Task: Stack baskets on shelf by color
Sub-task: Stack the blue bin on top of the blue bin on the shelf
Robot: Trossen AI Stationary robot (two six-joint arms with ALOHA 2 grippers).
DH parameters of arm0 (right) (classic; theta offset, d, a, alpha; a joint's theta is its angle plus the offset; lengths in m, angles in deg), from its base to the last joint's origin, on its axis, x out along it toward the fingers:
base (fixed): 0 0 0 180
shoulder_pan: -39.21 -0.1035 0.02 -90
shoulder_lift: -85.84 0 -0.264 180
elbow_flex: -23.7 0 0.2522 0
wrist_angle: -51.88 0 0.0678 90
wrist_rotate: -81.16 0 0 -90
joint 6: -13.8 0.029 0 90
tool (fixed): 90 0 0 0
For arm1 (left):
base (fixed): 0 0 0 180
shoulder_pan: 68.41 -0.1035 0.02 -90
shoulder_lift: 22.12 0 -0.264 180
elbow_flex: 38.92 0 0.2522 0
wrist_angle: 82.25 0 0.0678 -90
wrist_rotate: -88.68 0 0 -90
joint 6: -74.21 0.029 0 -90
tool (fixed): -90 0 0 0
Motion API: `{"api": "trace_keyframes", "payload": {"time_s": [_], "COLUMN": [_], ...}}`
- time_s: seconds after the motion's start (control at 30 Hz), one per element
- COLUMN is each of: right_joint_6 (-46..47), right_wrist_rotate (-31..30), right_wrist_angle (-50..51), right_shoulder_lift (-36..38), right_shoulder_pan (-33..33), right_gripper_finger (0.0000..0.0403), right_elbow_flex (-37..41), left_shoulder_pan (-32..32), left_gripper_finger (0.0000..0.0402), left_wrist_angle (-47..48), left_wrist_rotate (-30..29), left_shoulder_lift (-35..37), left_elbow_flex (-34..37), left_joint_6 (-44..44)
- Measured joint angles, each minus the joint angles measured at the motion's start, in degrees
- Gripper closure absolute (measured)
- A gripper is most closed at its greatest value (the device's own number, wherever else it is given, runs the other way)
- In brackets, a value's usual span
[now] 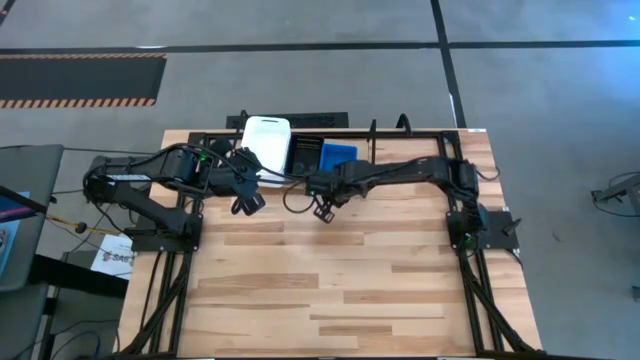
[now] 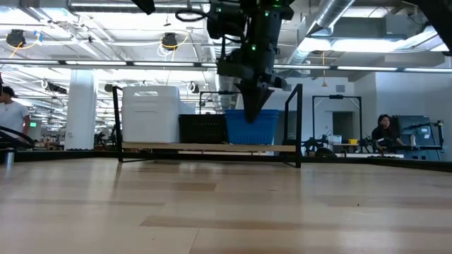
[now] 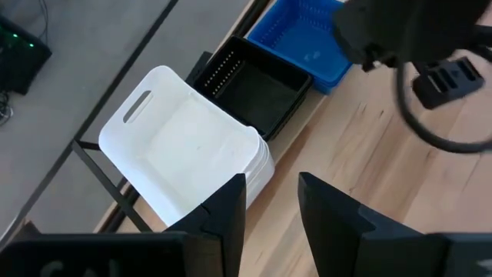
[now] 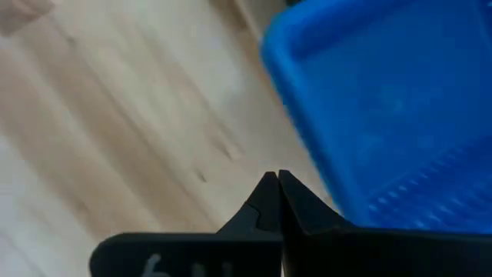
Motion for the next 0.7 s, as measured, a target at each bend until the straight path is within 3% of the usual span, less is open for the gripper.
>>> {"api": "trace_keyframes", "payload": {"time_s": [0.7], "right_joint_6": [-4.06], "right_wrist_rotate": [-0.09], "right_wrist_angle": [-0.15], "right_shoulder_lift": [-0.06], "right_shoulder_pan": [4.48], "right_gripper_finger": [0.0402], "right_elbow_flex": [0.02], "left_shoulder_pan": [0.00], "left_gripper_finger": [0.0292], "left_wrist_angle": [0.11], "left_wrist_rotate": [0.02], "left_shoulder_lift": [-0.01], "left_elbow_flex": [0.00], "left_joint_6": [-0.14]}}
